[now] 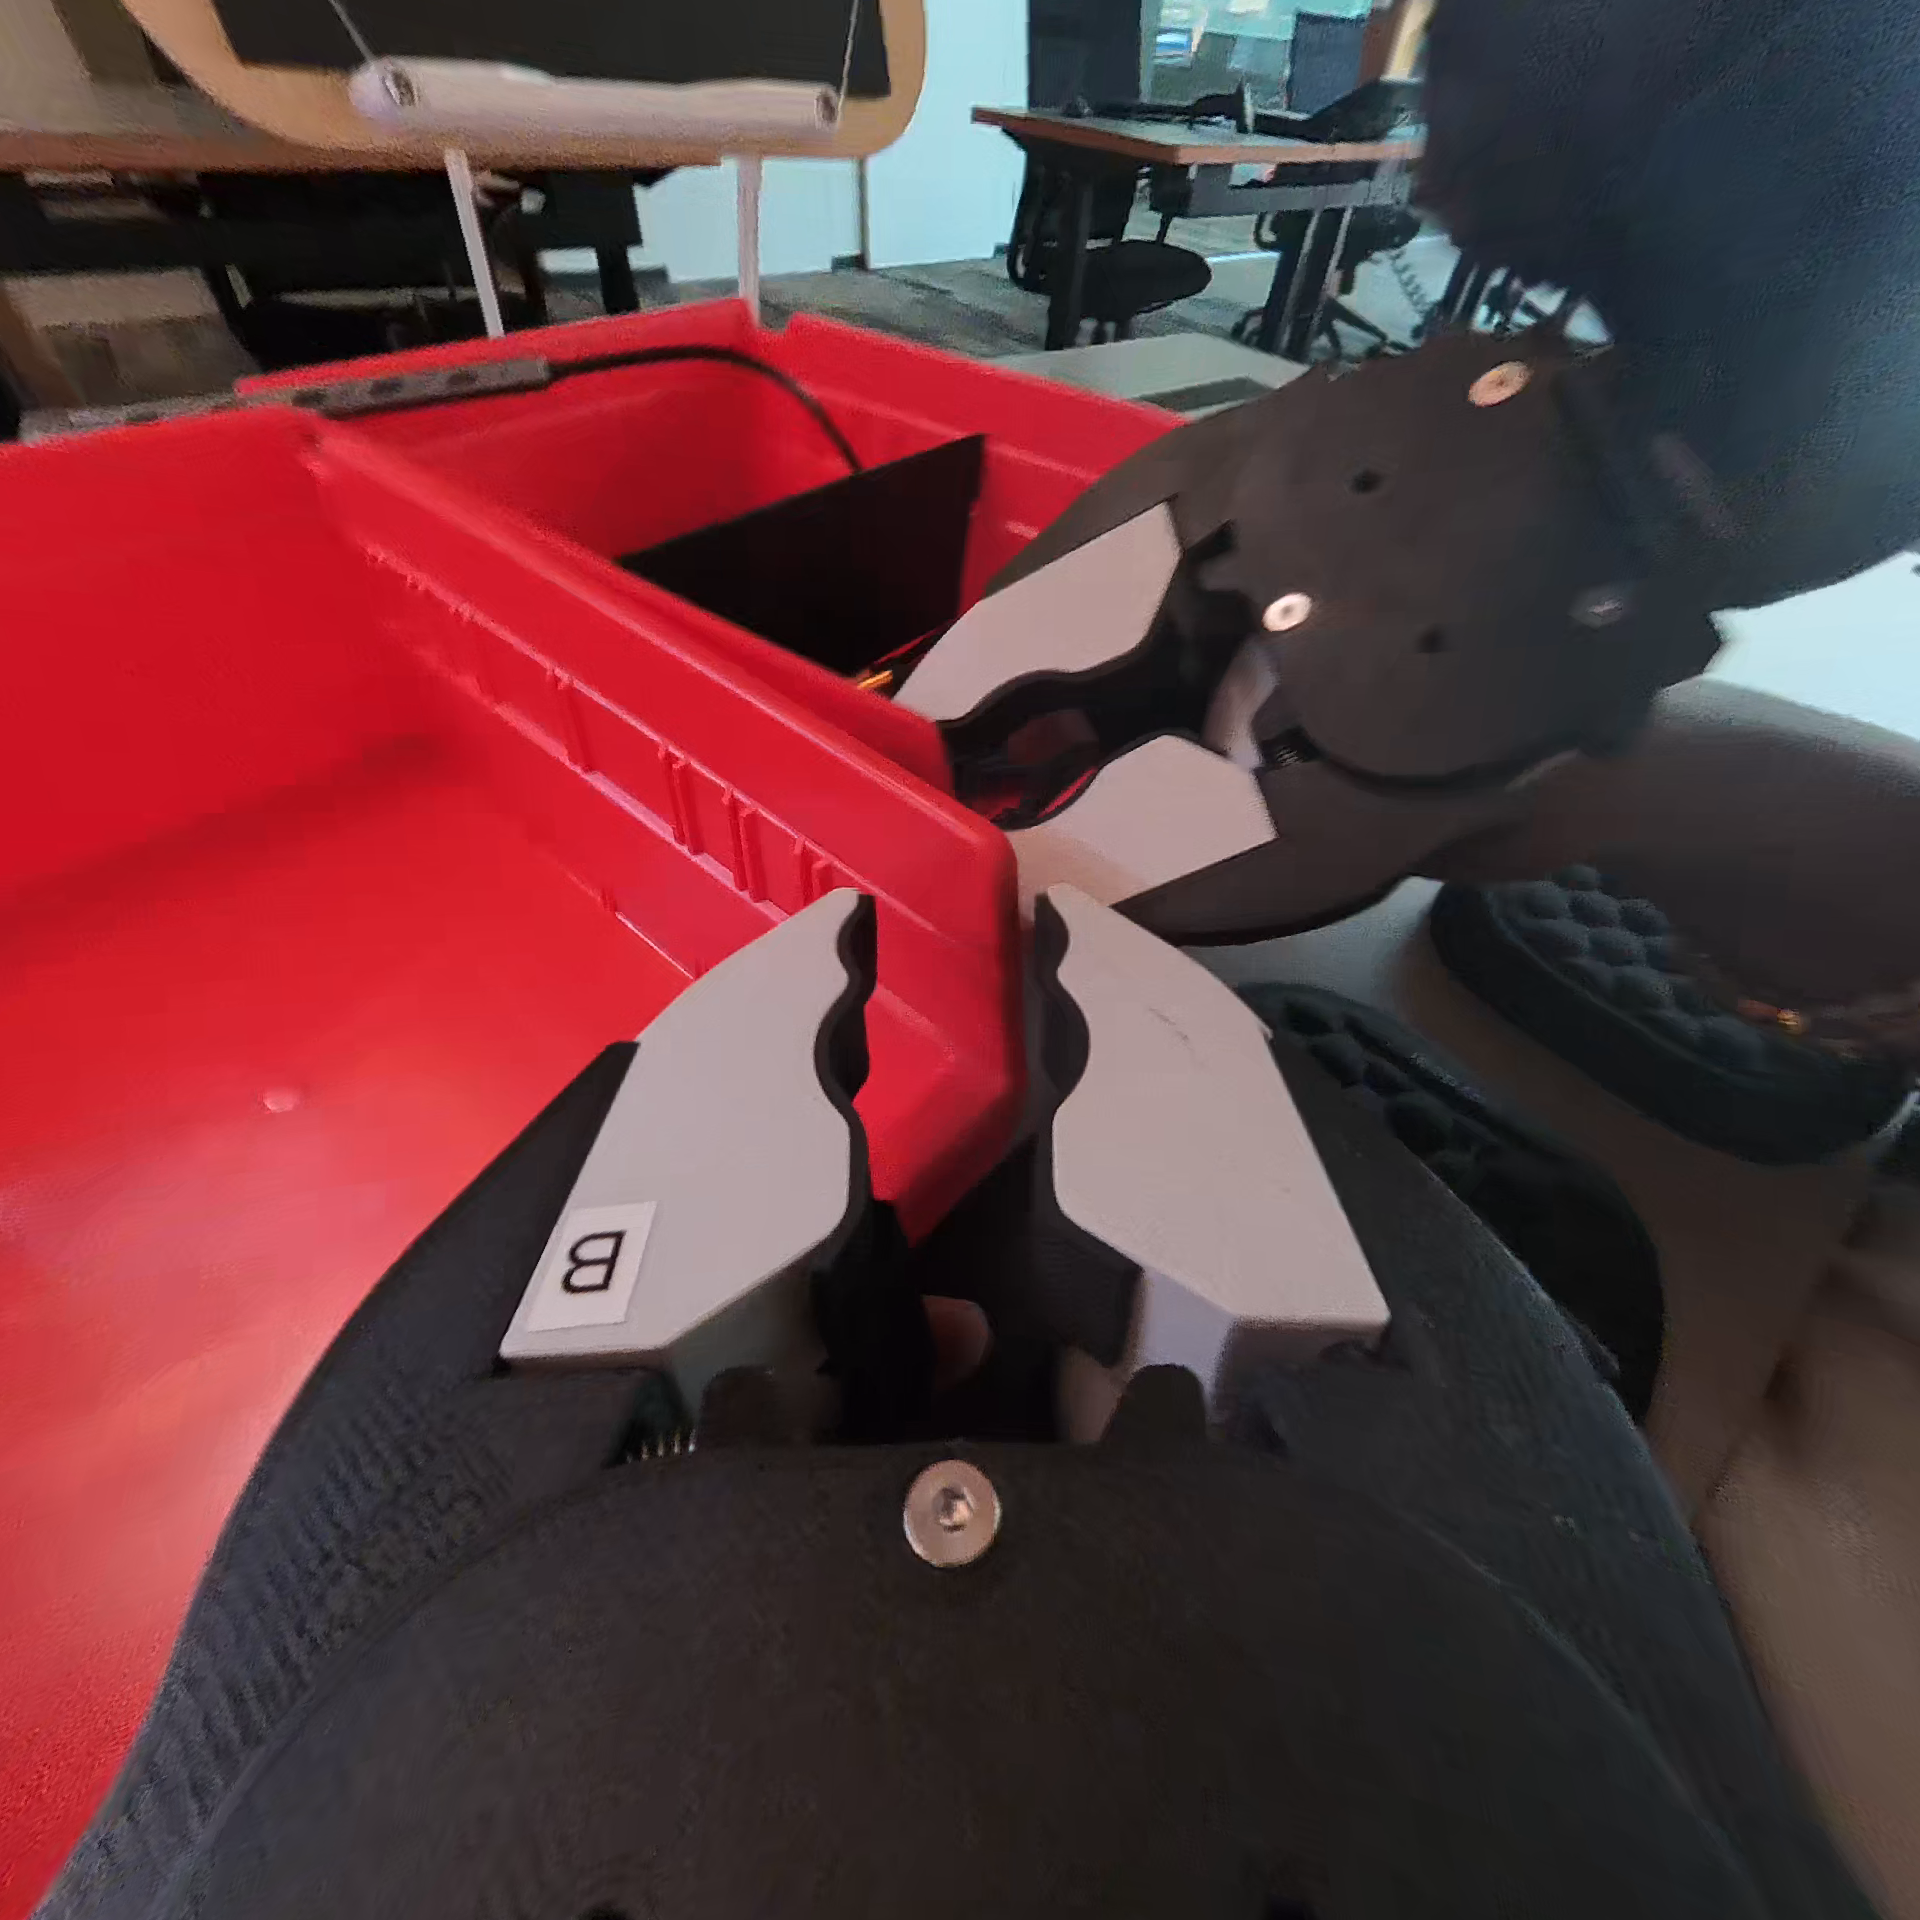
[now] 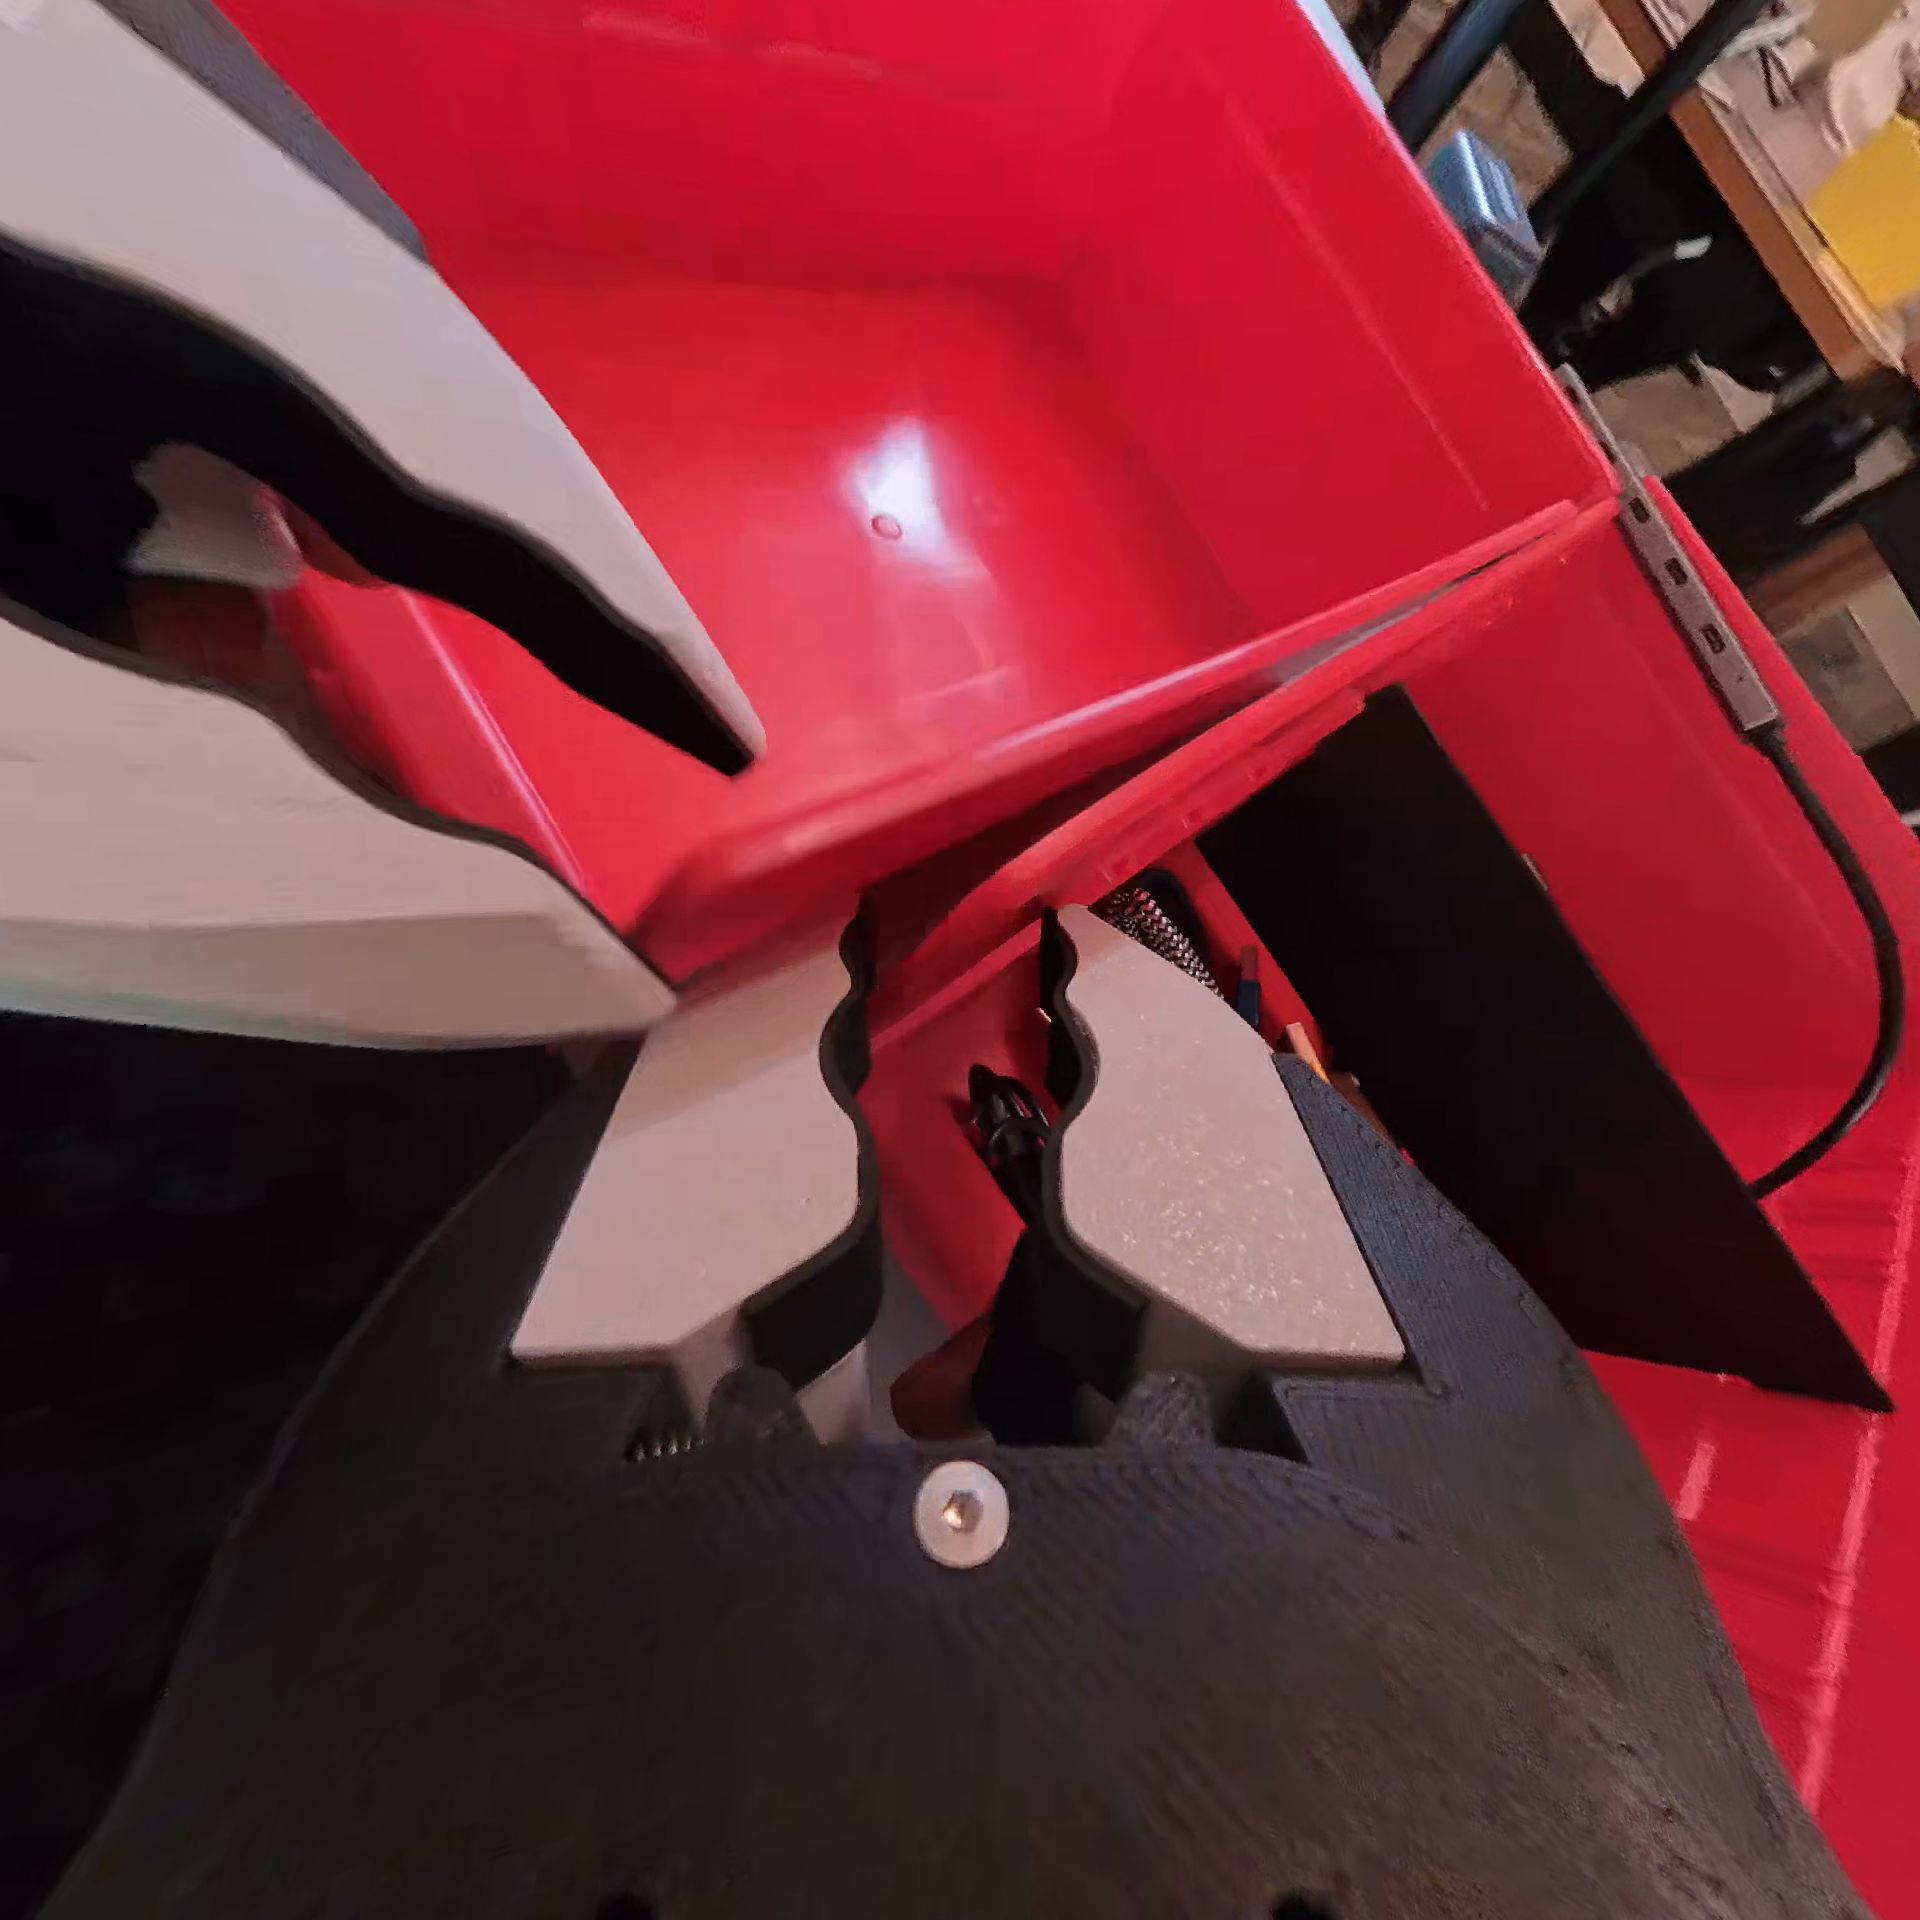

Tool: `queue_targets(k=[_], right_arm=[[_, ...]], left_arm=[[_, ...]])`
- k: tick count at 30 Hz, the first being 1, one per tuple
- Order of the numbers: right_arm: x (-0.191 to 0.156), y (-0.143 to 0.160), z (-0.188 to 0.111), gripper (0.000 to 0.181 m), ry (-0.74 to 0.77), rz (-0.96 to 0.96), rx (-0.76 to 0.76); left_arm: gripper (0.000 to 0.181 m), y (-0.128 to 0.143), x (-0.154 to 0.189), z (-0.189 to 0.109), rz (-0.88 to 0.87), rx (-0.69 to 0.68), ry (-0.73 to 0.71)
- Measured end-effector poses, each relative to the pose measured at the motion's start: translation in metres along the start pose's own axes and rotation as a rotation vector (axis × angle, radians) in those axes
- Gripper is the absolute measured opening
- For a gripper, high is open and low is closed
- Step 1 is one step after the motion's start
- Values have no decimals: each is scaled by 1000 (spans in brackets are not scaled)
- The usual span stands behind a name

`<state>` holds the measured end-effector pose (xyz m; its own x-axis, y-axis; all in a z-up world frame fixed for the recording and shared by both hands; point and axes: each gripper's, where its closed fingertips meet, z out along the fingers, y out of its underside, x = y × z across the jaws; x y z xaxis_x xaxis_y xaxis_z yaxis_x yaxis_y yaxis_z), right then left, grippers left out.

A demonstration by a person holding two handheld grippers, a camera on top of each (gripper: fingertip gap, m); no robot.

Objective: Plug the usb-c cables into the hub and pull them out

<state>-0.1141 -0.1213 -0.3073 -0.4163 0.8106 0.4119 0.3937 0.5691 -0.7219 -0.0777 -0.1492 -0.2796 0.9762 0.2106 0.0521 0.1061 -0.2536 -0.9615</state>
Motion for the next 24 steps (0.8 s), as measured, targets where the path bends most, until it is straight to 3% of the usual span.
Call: queue_targets(k=[3, 8, 10, 13, 14, 16, 18, 20, 23, 24], right_arm=[[4, -2, 3, 28, -22, 79, 74], [17, -8, -28, 46, 40, 271, 202], [14, -21, -48, 46, 24, 341, 322], [-3, -35, -69, 42, -44, 441, 448], [-11, -38, -71, 38, -71, 460, 467], [-23, -33, -61, 40, -75, 479, 415], [-33, -22, -45, 47, -48, 436, 312], [-40, -18, -34, 44, -40, 392, 245], [-35, -21, -21, 20, 34, 349, 185], [-29, -21, -18, 13, 80, 306, 161]], left_arm=[[41, -26, -13, -25, 84, 77, -88], [52, -58, -85, -104, 268, 146, -539], [74, -51, -114, -130, 261, 103, -659], [123, -8, -134, -138, 119, -41, -587], [127, 10, -138, -138, 60, -91, -547], [123, 40, -140, -132, -31, -127, -471], [101, 58, -131, -117, -133, -123, -356], [66, 63, -124, -106, -197, -115, -280], [51, 61, -133, -109, -157, -132, -373], [36, 61, -139, -115, -125, -134, -432]])
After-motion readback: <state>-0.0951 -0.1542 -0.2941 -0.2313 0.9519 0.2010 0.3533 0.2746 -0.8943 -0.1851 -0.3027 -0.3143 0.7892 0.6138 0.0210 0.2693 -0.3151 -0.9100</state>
